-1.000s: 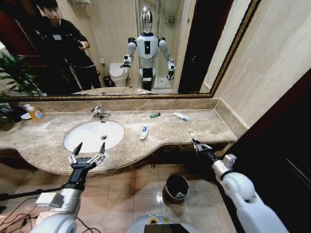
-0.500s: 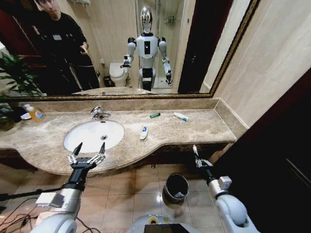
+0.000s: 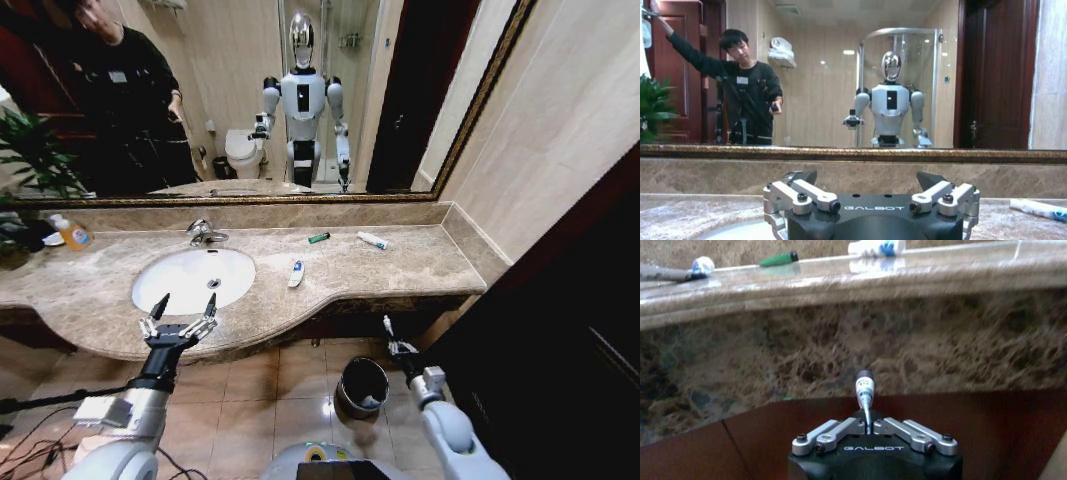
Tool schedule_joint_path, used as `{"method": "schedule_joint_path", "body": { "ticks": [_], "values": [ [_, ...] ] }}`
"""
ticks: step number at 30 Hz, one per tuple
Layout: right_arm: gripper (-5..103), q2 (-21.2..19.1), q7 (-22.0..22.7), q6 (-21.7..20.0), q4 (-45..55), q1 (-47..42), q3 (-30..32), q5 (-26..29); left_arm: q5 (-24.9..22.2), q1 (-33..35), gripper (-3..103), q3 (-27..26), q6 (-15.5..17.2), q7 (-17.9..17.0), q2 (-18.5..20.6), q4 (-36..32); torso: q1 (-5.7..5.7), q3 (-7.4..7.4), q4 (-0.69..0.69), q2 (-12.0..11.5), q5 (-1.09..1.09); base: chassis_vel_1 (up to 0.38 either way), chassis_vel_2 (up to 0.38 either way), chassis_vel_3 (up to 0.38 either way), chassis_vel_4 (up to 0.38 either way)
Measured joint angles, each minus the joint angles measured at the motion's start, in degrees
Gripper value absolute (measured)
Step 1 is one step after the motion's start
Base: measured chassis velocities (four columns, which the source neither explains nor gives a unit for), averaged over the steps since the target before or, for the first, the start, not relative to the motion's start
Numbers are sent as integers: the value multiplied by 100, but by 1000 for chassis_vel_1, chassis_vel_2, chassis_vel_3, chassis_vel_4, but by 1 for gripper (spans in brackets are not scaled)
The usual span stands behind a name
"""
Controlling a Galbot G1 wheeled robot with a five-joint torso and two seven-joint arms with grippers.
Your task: Pick up the trash from the sink and place it in the trash bin.
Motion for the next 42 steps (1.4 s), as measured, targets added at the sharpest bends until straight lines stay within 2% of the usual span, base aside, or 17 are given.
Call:
{"method": "schedule_joint_path", "body": {
  "ticks": [10, 16, 22, 33, 36, 40, 41, 42],
  "values": [
    [1, 286, -313, -148, -577, 258, -163, -114, 0, 0, 100, 0, 0, 0, 0, 0, 0, 0, 0, 0, 0, 0, 0, 0, 0],
    [1, 405, -302, -225, -1004, 442, -191, -188, 0, 0, 100, 0, 0, 0, 0, 0, 0, 0, 0, 0, -1, 0, 0, 0, 0],
    [1, 630, -219, -66, -1863, 745, -156, -488, 0, 0, 100, 0, 0, 0, 0, 0, -1, 0, 0, 0, 0, 0, 0, 0, 0],
    [1, 715, -21, 102, -2760, 1070, -185, -556, 0, 0, 100, 0, 0, 0, 0, 0, -1, 0, 0, 0, -1, 0, 0, 0, 0],
    [-2, 718, 46, 116, -2955, 1174, -203, -616, 0, 0, 100, 0, 0, 0, 0, 0, -1, 0, -1, 0, 0, 0, 0, 0, 0],
    [19, 741, 116, 116, -3043, 1254, -216, -674, 0, 0, 100, 0, 0, 0, 0, 0, -1, 0, 0, 0, 0, 0, 0, 0, 0],
    [19, 741, 116, 116, -3043, 1254, -216, -674, 0, 0, 100, 0, 0, 0, 0, 0, -1, 0, 0, 0, 0, 0, 0, 0, 0],
    [25, 748, 120, 116, -3044, 1254, -215, -699, 0, 0, 100, 0, 0, 0, 0, 0, -1, 0, 0, 0, -1, 0, 0, 0, 0]
  ]
}}
